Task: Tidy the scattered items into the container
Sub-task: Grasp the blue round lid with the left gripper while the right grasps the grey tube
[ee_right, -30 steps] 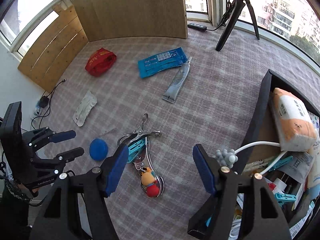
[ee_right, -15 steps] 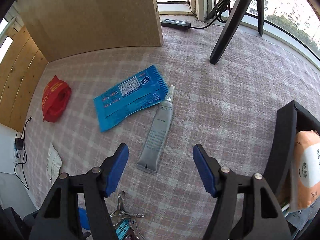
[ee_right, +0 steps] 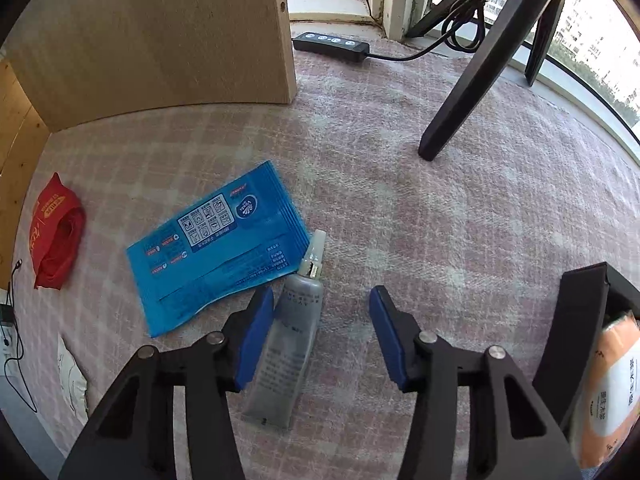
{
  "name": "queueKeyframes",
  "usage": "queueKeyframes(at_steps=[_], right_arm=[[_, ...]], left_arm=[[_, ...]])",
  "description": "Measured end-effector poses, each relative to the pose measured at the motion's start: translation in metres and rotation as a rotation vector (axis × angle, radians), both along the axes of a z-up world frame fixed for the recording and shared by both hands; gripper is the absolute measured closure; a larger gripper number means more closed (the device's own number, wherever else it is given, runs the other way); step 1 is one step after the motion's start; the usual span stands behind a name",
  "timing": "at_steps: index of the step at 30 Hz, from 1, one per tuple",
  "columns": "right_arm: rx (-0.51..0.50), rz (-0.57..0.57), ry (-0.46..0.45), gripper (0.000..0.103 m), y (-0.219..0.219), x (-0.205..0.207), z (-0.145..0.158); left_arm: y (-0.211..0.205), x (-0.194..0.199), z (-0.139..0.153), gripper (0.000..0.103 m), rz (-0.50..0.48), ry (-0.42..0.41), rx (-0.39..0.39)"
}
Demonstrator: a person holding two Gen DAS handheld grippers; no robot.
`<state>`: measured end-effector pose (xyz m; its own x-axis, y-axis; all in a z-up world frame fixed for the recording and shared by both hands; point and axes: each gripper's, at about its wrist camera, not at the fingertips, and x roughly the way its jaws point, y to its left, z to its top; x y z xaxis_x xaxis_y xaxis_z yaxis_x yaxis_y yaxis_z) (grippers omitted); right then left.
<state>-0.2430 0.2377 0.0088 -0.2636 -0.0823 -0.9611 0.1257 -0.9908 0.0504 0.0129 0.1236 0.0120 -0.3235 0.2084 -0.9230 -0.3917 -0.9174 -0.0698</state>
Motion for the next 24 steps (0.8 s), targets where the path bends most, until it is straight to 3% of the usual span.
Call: queueKeyframes(at_steps=[2,4,9,11,12,13,15,18,20,24], right_arm=[[-0.008,-0.007,0.005,0.077,0.001,0.002,0.000],[-0.037,-0.022,0.005,0.079,0.006,0.003,0.001],[-0.098,-0.055,-0.012,0.081,0.020,0.008,0.001],[-0.108,-0.058,-0.017,0.081,0.024,0.009,0.001],[-0.107,-0.061,-0.018,0.081,0.025,0.009,0.002],[-0.106,-0.061,-0.020,0.081,0.026,0.009,0.002],[-0.108,-0.063,-0.022,0.081,0.029,0.009,0.002],[-0.105,-0.062,-0.019,0.081,0.029,0.008,0.002],[-0.100,-0.058,-0.016,0.081,0.030,0.010,0.002],[-0.111,-0.059,-0.016,0.082,0.017,0.017,0.000]], left_arm=[[-0.003,-0.001,0.001,0.076,0.008,-0.006,0.018],[-0.006,-0.002,0.002,0.090,0.027,-0.002,0.013],[-0.011,-0.003,0.003,0.098,0.054,-0.012,0.024],[-0.011,0.000,0.004,0.097,0.053,-0.010,0.020],[-0.009,0.001,0.004,0.088,0.042,-0.014,0.025],[-0.007,0.003,0.005,0.069,0.030,-0.022,0.030],[-0.001,0.008,0.004,0.041,0.017,-0.018,0.009],[0.011,0.014,-0.003,0.045,-0.011,0.028,-0.091],[0.015,0.011,-0.010,0.056,-0.008,0.047,-0.169],[0.006,0.004,-0.010,0.055,0.023,0.046,-0.119]])
